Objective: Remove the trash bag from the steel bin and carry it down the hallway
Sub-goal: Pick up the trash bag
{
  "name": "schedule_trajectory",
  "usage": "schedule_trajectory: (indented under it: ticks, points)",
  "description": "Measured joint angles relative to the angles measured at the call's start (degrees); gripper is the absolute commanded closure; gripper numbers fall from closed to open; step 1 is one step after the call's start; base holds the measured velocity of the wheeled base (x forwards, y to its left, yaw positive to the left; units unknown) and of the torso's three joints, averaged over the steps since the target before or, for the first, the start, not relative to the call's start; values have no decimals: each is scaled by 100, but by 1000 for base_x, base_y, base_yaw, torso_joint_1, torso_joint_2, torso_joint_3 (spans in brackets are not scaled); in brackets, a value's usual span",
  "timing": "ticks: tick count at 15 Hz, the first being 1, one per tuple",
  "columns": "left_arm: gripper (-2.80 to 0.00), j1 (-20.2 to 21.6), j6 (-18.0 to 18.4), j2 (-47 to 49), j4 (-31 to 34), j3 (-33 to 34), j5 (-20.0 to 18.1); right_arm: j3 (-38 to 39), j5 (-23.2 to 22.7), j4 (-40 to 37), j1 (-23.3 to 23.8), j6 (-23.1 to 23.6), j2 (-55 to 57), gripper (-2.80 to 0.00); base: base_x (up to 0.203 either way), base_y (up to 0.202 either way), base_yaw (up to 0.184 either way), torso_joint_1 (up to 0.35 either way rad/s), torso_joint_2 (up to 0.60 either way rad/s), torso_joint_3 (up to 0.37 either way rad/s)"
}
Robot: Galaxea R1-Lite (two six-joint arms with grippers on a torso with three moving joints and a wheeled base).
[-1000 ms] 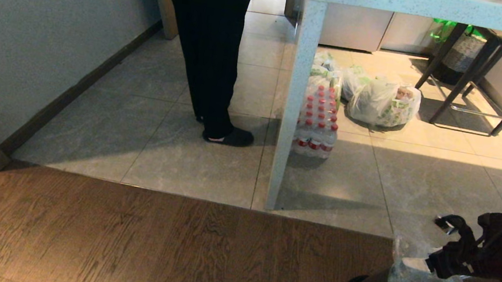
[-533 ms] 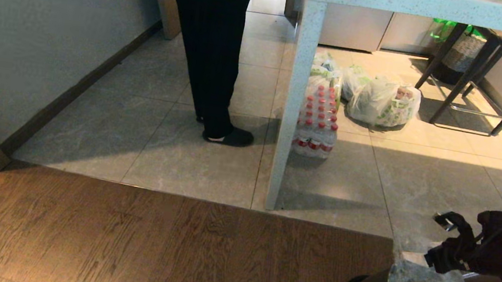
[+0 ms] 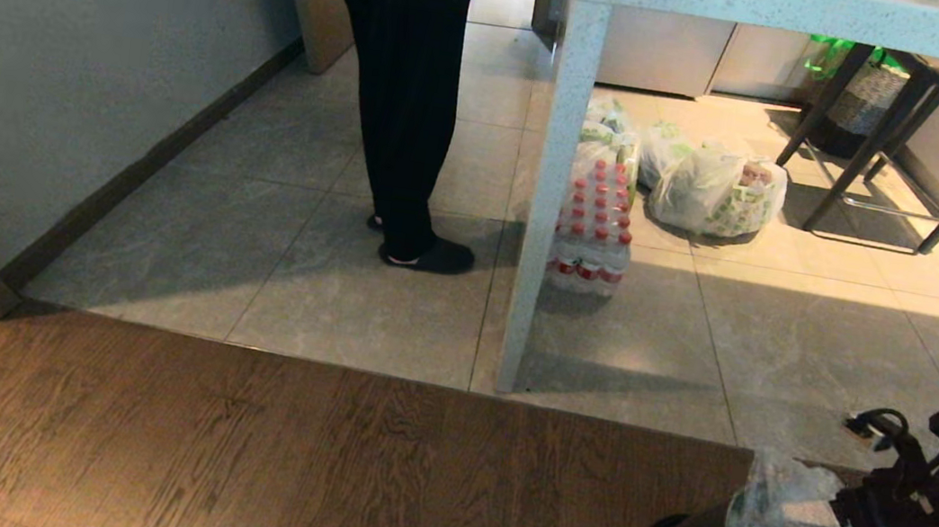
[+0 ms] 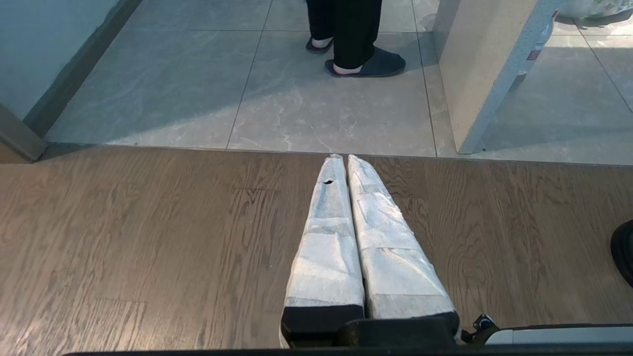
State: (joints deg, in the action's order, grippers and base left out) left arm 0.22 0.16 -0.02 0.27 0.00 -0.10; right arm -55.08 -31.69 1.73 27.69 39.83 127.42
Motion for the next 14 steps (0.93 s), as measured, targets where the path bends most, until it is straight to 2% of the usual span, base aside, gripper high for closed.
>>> schedule_trajectory:
  ticks: [7, 11, 14]
  points:
    - [0, 0, 2, 0, 0, 0, 0, 316, 34, -650, -43, 9, -485, -280, 0, 0, 0, 0, 0, 0]
    - [0, 2, 2, 0, -1, 0, 0, 313, 10, -565, -135, 27, -501, -280, 0, 0, 0, 0, 0, 0]
    - [0, 2, 0, 0, 0, 0, 0, 264, 14, -211, -267, 27, -358, -280, 0, 0, 0, 0, 0, 0]
